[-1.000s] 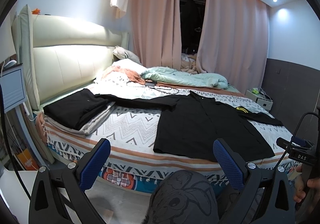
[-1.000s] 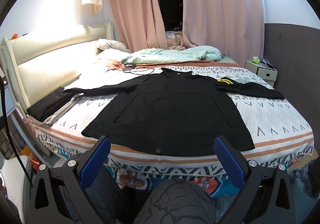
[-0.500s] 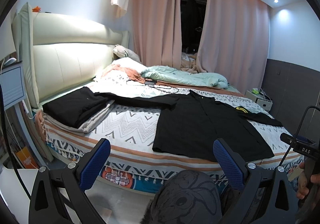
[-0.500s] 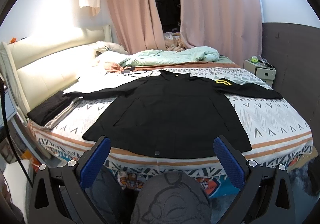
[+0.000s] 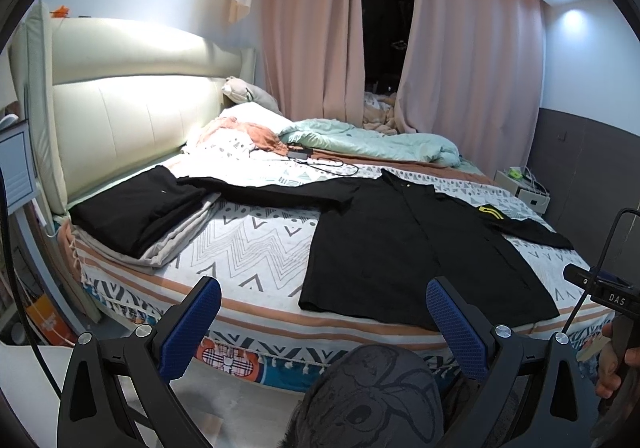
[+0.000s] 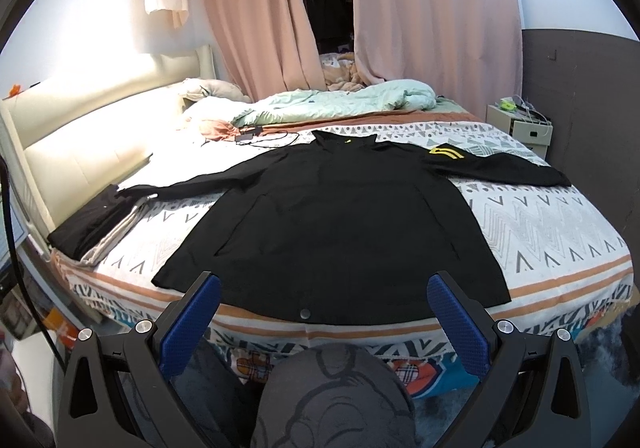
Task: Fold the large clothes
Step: 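Lower both tools toward the black jacket's sleeve and body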
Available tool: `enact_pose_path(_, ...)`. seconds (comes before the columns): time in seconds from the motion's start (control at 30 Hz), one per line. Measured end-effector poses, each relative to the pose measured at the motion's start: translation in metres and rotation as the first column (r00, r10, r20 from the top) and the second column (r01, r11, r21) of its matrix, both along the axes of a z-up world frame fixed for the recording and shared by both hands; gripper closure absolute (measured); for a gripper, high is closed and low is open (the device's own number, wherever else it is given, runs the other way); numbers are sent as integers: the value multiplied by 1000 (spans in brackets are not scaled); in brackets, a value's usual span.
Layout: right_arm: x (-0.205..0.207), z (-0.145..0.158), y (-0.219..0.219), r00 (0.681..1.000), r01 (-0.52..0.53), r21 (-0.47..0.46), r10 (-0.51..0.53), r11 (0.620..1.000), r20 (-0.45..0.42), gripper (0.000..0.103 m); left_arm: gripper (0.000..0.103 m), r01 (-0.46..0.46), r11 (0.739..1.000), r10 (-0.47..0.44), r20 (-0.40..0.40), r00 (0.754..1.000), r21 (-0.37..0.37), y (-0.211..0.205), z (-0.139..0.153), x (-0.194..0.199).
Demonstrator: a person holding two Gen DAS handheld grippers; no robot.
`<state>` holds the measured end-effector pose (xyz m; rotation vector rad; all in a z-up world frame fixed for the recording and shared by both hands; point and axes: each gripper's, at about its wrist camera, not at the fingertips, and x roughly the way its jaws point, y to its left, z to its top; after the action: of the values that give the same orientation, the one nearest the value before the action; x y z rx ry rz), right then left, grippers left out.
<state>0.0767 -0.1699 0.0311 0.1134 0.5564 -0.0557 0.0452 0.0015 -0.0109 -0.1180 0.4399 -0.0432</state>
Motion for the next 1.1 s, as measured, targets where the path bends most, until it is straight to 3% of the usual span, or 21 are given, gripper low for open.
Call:
enact_pose_path(0.47,116,-7,5,997,-64,37,65,997,-34,0,0,-58,998,55,-91,994,-33,16,-16,103)
enact_pose_path(0.7,183,-11,12,995,-88,34,90,996,-47,0,0,-103,995,100,-145,984,-13,33,-19,163)
enact_pose_path(1.1,275,-22,23,989,-114,87,121,990,-84,0,1,-194,981,189,-193,963,-9,67,-15,231)
